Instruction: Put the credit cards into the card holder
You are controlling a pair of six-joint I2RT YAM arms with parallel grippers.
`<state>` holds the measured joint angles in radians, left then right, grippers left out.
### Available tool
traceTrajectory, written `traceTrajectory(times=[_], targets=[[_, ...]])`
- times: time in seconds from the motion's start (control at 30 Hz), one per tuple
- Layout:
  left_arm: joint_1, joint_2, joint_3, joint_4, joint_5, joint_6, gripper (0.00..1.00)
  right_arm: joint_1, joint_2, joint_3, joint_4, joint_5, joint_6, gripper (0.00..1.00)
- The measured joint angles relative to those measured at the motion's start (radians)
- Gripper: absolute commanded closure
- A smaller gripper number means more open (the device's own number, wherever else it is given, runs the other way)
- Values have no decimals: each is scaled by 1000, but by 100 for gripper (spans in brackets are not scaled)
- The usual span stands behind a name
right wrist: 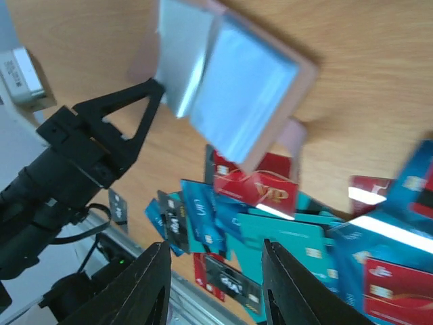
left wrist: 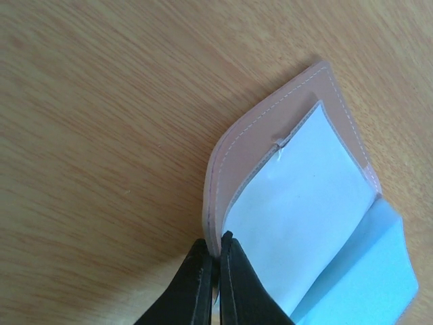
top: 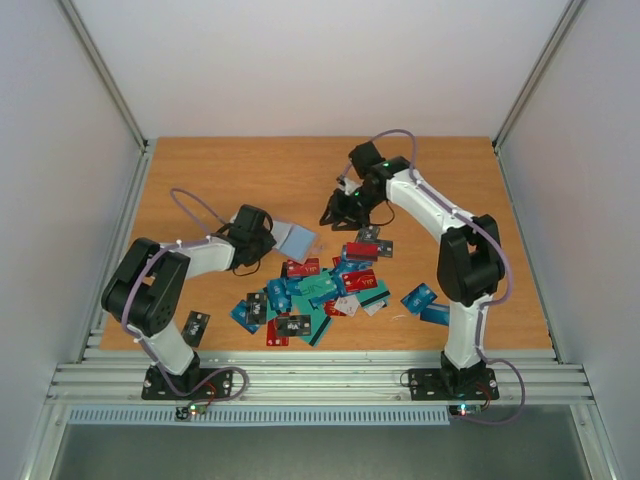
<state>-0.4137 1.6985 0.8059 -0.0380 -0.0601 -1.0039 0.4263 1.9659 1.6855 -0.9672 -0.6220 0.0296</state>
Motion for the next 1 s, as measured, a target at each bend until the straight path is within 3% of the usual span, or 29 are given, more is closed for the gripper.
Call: traceTrajectory(times=[0.23, 0.6, 0.67, 0.77, 0.83, 1.0], targets=[[-10, -7, 0, -18, -18, -120, 95, 96, 116, 45, 65, -40, 88, 68], [-10, -55, -9, -81, -3, -212, 87, 98, 345, 127, 88, -46, 132, 72], [-9, -60, -10, -92, 5, -213, 79, 98, 366, 142, 88, -46, 135, 73], [0, -82, -10, -125, 10, -188, 43, 100, 401, 188, 78, -48, 136, 73], [18, -127, -10, -172, 13, -162, 28, 100, 419, 222, 69, -43, 134, 73], [108, -324, 18, -338, -5, -18, 28, 100, 457, 293, 18, -31, 112, 73]])
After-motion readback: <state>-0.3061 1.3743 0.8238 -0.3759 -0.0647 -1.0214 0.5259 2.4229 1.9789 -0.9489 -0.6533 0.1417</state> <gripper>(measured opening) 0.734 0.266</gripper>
